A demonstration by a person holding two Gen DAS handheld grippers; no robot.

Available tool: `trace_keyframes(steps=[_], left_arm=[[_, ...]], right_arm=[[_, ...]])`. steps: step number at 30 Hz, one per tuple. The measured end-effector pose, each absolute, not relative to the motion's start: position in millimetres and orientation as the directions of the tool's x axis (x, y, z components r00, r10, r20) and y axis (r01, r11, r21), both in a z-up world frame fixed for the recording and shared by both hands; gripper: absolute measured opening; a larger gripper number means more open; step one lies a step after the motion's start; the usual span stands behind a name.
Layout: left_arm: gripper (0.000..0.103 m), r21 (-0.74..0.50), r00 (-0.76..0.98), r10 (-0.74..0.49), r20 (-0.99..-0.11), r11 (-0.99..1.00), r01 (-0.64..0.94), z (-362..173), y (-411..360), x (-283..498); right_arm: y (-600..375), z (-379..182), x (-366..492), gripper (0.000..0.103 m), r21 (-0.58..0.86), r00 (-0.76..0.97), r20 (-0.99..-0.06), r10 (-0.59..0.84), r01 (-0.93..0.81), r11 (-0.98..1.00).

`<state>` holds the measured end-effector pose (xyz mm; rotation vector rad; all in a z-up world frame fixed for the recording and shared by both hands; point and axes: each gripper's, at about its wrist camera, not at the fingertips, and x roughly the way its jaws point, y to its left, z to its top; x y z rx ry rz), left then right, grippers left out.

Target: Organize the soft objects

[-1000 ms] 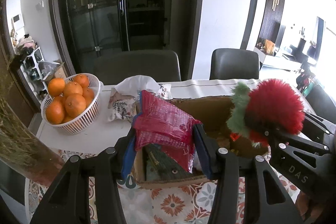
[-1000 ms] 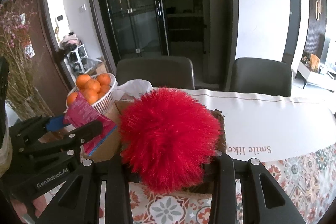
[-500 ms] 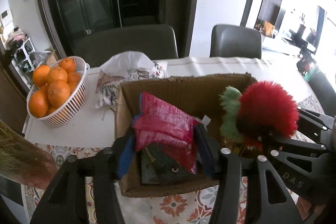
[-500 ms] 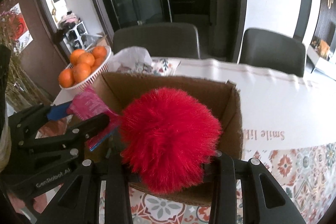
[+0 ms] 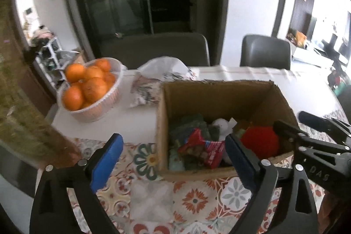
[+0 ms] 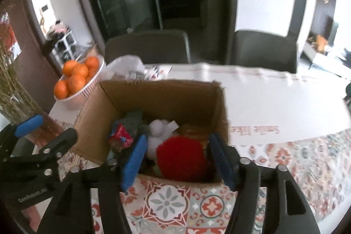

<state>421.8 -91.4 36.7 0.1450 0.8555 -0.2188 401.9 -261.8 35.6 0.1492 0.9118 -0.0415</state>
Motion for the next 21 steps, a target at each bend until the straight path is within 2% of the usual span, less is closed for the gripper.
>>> trace_keyframes(steps=[1,10,13,21], left_arm=[[0.100,0.043,0.648,-0.125,-0.751,0.971,0.236,41,-87,416],[0.103,0.093,0.777,-0.054,-0.627,0.985,0.144,85,-55,323],[0.103,0.096,0.801,-0.052,-0.596,0.986,0.135,94,-45,289],[0.103,0.097,0.843,-0.058,-0.535,0.987,0.129,110,-28,206]], right_arm=[[-260,41,394,0.070,0.109,0.627,-0.779,0.021,0.102,0.989],[-244,89,299,0.071,0.067,0.743,-0.666,-0.070,0.152,0.986],[-235,103,258,0.083,0.029,0.779,-0.614,-0.125,0.181,0.983],[-217,129,170,0.090,-0.004,0.831,-0.528,-0.174,0.203,0.979]])
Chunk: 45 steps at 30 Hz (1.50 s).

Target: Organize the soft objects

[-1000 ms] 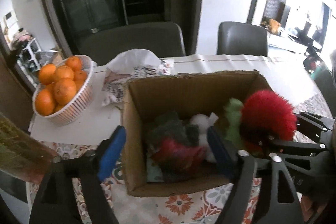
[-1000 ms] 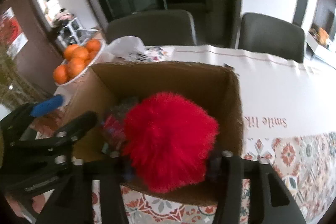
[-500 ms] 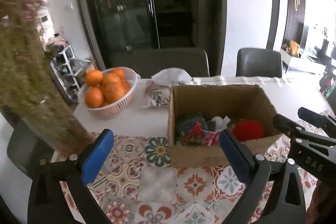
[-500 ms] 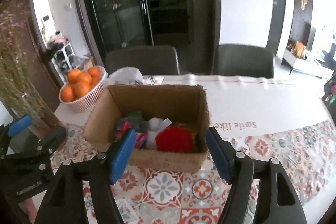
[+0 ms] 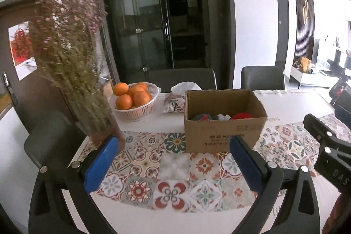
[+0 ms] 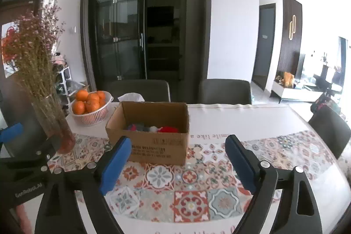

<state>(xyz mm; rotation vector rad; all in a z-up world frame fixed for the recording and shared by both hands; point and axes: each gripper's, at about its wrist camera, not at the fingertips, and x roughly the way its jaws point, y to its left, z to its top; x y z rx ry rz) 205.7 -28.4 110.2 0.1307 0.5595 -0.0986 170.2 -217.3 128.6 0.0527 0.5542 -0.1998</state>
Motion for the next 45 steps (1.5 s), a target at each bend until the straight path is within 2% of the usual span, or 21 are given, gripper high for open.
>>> trace_keyframes(steps=[21,45], left_arm=[[0.103,0.077,0.897,-0.078,-0.436,0.989,0.123,114,-10,71],[0.103,0.070,0.876,-0.114,-0.469,0.984,0.166,65,0,3]], right_arm=[[-196,132,42,0.091,0.013,0.867,-0.466,-0.176,0.206,0.978],[-189,94,-20,0.091,0.003,0.857,-0.479,-0.188,0.216,0.976]])
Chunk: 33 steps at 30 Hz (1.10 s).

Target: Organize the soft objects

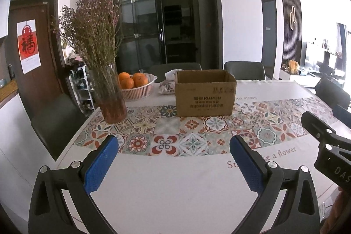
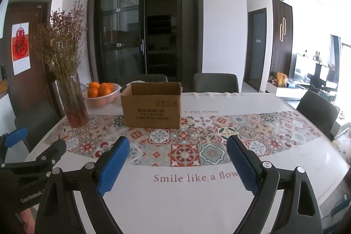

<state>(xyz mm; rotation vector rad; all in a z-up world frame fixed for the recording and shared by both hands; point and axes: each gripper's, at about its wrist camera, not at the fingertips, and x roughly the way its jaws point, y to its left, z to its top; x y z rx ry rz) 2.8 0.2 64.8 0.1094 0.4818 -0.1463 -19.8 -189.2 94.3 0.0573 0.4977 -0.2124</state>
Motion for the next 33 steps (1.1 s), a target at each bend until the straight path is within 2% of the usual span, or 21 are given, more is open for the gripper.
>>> trace_keyframes(steps=[33], left_arm=[[0.103,0.061,0.853,-0.115,-0.509,0.984,0.169,48,3,15]], right_arm=[[-187,73,-6,0.091,0.026,0.833,-0.530,-0.159,0.204,0.979]])
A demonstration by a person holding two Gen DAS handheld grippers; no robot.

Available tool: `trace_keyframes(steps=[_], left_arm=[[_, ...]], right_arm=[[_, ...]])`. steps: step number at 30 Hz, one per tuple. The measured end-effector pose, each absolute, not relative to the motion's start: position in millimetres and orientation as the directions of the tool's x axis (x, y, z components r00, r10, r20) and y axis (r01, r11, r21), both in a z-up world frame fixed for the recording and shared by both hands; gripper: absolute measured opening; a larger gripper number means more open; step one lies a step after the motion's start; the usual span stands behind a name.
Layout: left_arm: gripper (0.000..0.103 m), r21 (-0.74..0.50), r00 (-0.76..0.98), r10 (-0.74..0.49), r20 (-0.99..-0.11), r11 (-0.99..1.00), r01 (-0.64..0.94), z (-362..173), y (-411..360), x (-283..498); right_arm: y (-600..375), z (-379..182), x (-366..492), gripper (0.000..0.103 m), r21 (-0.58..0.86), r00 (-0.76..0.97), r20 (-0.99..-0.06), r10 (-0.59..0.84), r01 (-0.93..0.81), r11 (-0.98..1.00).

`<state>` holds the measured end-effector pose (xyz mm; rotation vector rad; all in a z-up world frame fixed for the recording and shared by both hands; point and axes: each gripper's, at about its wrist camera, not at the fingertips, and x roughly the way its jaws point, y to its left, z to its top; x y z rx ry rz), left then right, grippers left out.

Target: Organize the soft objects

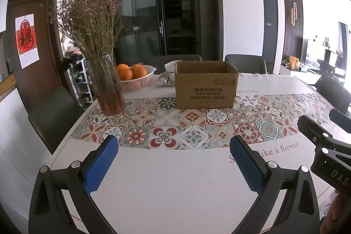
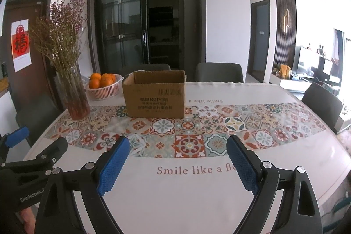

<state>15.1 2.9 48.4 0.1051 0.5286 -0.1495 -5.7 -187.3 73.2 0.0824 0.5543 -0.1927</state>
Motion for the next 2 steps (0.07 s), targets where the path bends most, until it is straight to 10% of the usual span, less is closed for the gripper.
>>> trace_keyframes(steps=[2], left_arm=[[0.103,0.061,0.851,-0.116,-0.511,0.984,0.170,47.7,2.1,15.9]], right_arm=[[-187.8,72.1,-4.3,0.091,0.027,0.831,-0.532,-0.160,0.205,0.978]])
